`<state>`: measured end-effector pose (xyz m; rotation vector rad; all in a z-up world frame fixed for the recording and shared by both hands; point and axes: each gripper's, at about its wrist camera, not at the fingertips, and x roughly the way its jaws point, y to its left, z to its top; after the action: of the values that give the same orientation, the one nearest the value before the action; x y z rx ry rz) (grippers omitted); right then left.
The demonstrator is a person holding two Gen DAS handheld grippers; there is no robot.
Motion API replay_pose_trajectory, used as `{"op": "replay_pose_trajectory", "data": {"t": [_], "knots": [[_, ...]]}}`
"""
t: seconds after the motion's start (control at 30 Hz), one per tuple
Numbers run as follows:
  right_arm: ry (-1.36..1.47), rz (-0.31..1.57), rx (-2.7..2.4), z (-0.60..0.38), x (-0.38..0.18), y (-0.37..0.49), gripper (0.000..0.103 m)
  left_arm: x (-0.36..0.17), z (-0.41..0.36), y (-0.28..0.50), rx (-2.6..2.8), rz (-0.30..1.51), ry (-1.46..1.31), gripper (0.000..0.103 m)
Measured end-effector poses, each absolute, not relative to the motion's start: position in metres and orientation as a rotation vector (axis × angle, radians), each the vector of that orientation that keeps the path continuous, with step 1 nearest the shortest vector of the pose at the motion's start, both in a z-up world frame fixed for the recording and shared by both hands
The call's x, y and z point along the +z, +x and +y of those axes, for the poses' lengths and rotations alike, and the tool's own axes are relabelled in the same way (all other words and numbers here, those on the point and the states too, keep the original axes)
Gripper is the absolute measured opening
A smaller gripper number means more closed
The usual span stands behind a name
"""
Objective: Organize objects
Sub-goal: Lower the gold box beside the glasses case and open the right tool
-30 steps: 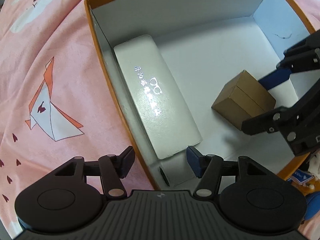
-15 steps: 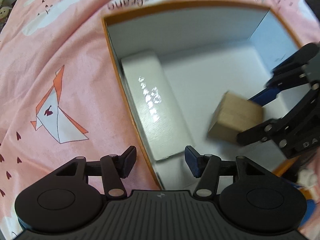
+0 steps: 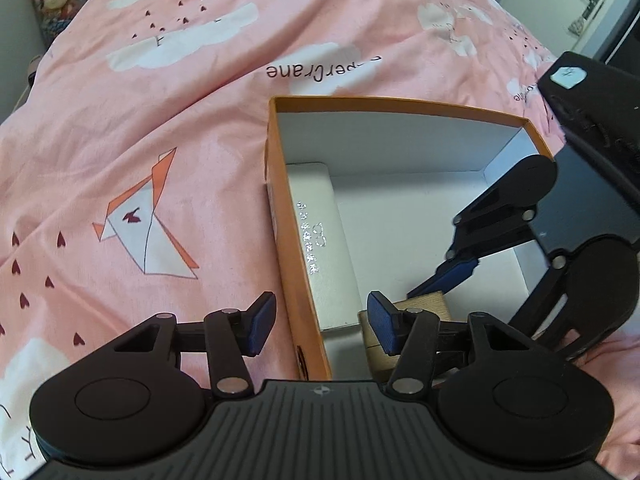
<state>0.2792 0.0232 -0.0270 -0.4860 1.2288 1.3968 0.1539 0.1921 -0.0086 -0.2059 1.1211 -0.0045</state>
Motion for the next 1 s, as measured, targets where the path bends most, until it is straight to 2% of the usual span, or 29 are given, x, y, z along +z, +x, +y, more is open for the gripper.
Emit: {"op": "replay_pose_trajectory", "data": {"t": [0.33, 0.47, 0.6, 0.7, 0.73, 0.8, 0.93, 1.0], "knots": [[-0.481, 1.328, 1.373, 0.034, -0.05, 0.292, 0.055, -0.024, 0.193, 0.157, -0.006, 1.149, -0.235, 0.062], [-0.459, 1.363, 1.324, 0.029, -0.049, 0.294, 0.061, -0.027, 0.191, 0.157, -0.01, 1.156, -0.242, 0.062], [-0.375, 1.418, 1.242, 0.017, -0.046, 0.303, 0.072, -0.026, 0.19, 0.154, -0.012, 1.154, -0.25, 0.062], [-0.261, 1.485, 1.159, 0.002, -0.047, 0.314, 0.073, -0.023, 0.189, 0.15, -0.011, 1.148, -0.251, 0.062], [-0.226, 1.505, 1.139, -0.003, -0.047, 0.317, 0.071, -0.022, 0.189, 0.149, -0.01, 1.146, -0.252, 0.062], [-0.163, 1.541, 1.102, -0.011, -0.049, 0.322, 0.057, -0.02, 0.188, 0.146, -0.005, 1.14, -0.255, 0.061], [-0.084, 1.58, 1.059, -0.019, -0.055, 0.307, 0.04, -0.017, 0.188, 0.141, 0.003, 1.123, -0.271, 0.057], [-0.065, 1.557, 1.042, -0.012, -0.058, 0.302, 0.027, -0.015, 0.188, 0.137, 0.009, 1.108, -0.283, 0.056]]}}
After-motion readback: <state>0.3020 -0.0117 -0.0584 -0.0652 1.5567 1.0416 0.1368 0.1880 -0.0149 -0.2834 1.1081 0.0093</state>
